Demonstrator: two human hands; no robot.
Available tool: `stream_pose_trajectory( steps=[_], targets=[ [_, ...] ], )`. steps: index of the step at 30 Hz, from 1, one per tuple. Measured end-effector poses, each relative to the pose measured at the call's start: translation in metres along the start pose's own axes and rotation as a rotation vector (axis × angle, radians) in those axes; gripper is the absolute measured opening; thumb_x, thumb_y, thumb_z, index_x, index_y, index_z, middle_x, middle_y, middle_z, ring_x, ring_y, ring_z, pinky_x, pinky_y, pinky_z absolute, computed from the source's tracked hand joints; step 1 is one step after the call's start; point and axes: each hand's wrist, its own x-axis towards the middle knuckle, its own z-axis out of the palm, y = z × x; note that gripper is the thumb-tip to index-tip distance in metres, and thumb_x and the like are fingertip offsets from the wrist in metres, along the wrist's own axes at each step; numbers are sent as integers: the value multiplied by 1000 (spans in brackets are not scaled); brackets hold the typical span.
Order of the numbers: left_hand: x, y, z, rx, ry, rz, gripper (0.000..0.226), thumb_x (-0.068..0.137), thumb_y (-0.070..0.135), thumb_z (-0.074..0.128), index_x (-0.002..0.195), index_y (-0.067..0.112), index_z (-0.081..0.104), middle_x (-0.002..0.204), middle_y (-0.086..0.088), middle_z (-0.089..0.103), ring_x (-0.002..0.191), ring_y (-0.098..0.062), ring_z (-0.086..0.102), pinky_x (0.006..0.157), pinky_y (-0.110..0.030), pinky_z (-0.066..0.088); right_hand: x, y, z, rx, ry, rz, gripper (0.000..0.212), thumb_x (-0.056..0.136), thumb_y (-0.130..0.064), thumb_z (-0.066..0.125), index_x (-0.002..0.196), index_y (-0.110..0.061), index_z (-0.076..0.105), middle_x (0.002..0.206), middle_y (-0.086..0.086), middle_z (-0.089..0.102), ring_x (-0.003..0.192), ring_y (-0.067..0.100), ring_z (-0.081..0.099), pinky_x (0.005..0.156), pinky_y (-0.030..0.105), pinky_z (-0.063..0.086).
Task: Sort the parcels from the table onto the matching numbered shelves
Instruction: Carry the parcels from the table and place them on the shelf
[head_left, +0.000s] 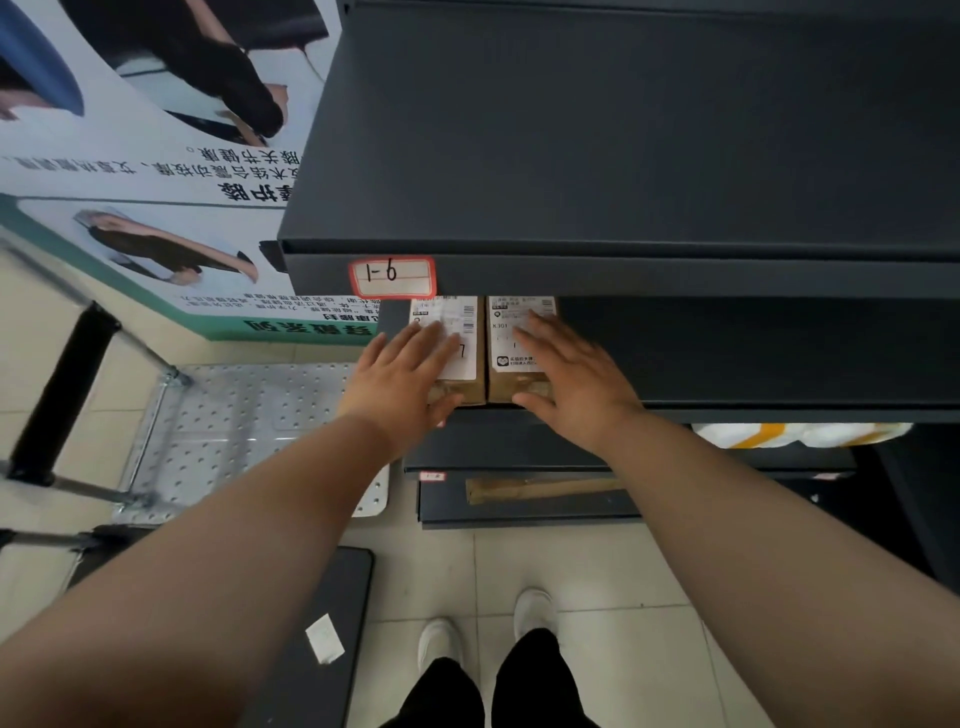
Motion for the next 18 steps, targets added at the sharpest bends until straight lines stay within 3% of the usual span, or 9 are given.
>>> stream_pose_trajectory(
  steps=[3,9,18],
  targets=[
    [5,5,2,27,-30,0,62,101,48,25,152,31,-6,161,4,-10,148,-17,-10,119,-39,-8,8,-1,6,-46,-104,24,69,100,-31,44,153,-30,0,161,-10,-12,146,10,-14,118,36,3],
    [12,5,2,39,-61,-49,60,102,46,18,151,31,-13,160,3,-18,146,-18,-17,118,-41,-11,20,2,12,-56,-74,55,71,100,-12,40,153,-29,-4,160,-9,-16,145,9,-18,111,28,-9],
    [3,21,-13,66,-71,-52,62,103,46,19,150,28,-17,159,1,-22,146,-19,-19,118,-41,-11,5,1,-2,-71,-27,70,66,101,-32,39,153,-28,-2,161,-7,-15,147,13,-14,117,32,-7]
  ],
)
